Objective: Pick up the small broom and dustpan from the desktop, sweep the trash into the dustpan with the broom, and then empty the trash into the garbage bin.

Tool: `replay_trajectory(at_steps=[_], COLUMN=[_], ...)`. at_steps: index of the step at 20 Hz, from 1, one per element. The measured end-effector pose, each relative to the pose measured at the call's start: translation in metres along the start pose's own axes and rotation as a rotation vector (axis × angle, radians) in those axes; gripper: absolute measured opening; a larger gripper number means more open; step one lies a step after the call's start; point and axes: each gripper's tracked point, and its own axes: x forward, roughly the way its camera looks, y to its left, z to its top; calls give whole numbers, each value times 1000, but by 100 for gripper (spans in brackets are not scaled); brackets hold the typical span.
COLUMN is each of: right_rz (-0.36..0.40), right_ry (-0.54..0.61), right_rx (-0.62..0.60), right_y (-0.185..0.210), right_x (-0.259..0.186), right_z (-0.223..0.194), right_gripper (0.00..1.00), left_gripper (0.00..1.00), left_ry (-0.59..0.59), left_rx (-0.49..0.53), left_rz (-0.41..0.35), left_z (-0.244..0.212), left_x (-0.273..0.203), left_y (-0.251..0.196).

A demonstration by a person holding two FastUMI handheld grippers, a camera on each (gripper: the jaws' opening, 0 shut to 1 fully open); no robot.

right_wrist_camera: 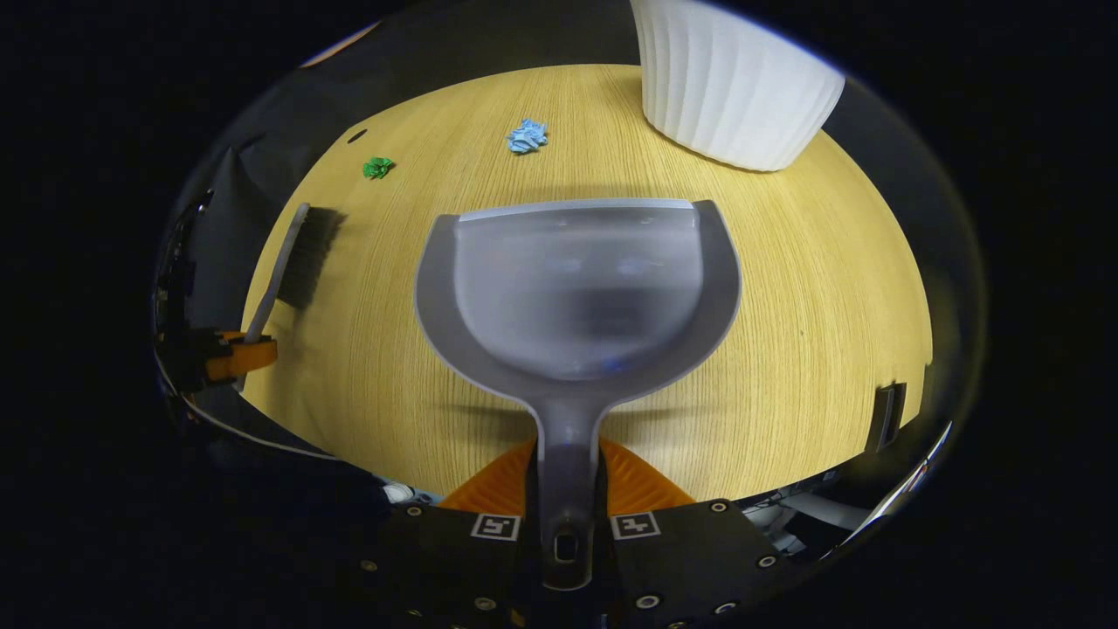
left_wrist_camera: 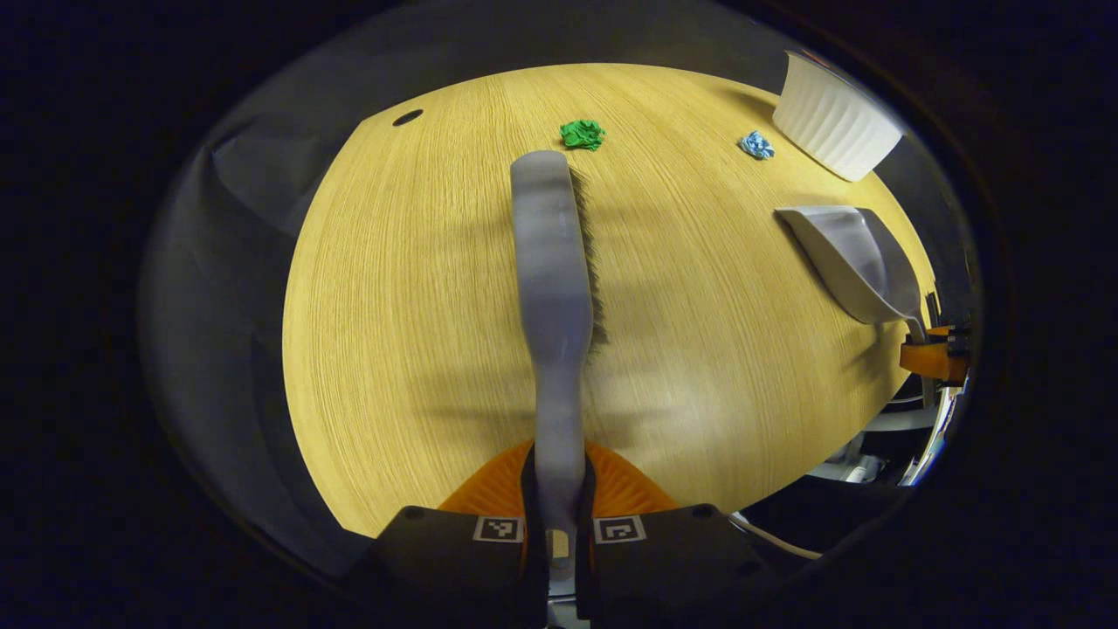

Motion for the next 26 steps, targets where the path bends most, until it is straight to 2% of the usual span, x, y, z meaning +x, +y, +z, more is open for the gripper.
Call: replay_trajectory(at_steps=[8, 14, 20, 26], right_rz=[12, 22, 41, 52], right_ry=[15, 34, 54, 69], right_rx=[-71, -140, -180, -210], right_y=[-15, -29, -37, -43], right_x=[-3, -8, -9, -8], right_z=[14, 26, 32, 38], right_gripper=[23, 23, 23, 23], left_gripper=[15, 15, 15, 15], left_ry=[6, 18, 33, 23], left_rx=[11, 65, 255, 445], left_rz=[-35, -43, -23, -52], left_z=[97, 181, 274, 372], left_x=[21, 45, 69, 100], left_y=[24, 26, 19, -43])
